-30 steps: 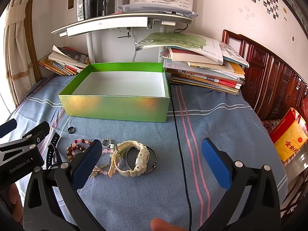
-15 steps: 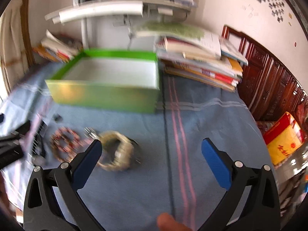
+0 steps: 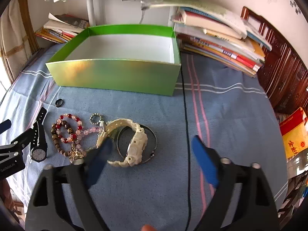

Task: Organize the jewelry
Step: 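Grasp the white watch with the right tool while the left tool grasps the black-strap watch, then carry both watches into the green box and open both tools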

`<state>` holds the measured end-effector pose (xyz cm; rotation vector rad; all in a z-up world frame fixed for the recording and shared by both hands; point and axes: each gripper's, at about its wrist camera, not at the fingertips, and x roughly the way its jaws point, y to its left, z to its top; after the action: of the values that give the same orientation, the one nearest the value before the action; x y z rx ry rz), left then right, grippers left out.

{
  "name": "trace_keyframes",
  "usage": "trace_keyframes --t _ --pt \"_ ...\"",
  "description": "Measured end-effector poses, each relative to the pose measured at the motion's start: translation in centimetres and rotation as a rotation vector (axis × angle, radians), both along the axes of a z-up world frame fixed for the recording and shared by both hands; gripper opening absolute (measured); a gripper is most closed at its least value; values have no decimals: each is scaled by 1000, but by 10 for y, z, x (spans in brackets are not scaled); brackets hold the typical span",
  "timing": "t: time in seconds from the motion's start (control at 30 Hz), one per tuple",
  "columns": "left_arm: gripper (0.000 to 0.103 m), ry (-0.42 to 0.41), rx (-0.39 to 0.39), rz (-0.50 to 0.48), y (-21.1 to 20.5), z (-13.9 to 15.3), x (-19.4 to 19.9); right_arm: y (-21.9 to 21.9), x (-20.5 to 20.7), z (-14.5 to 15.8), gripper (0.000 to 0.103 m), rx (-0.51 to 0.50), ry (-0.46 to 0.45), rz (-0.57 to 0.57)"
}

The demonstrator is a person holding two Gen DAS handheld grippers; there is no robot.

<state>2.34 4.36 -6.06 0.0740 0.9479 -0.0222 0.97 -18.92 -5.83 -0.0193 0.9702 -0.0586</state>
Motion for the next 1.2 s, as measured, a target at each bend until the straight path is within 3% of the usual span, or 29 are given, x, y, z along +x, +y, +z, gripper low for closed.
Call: trace_keyframes --t 0.17,0.33,0.4,0.47,0.73,0.9,1.2 --pt "58 68 -27 -17 -2 -12 10 0 12 -20 50 42 89 10" --pt "23 145 -67 -31 -2 -25 14 -5 13 -24 31 98 94 16" --pt "17 149 -72 -35 -3 -27 14 -4 11 -24 18 93 90 25" --pt "6 145 -80 -41 -5 -26 14 -1 11 -24 18 64 82 31" --pt "3 82 -80 -86 -19 -5 12 -11 6 -2 18 23 -3 2" --pt "3 84 -84 -104 -21 -5 10 -16 6 -6 18 14 12 -13" --pt "3 17 -103 -118 -18 14 7 -18 -1 6 18 17 -27 -20"
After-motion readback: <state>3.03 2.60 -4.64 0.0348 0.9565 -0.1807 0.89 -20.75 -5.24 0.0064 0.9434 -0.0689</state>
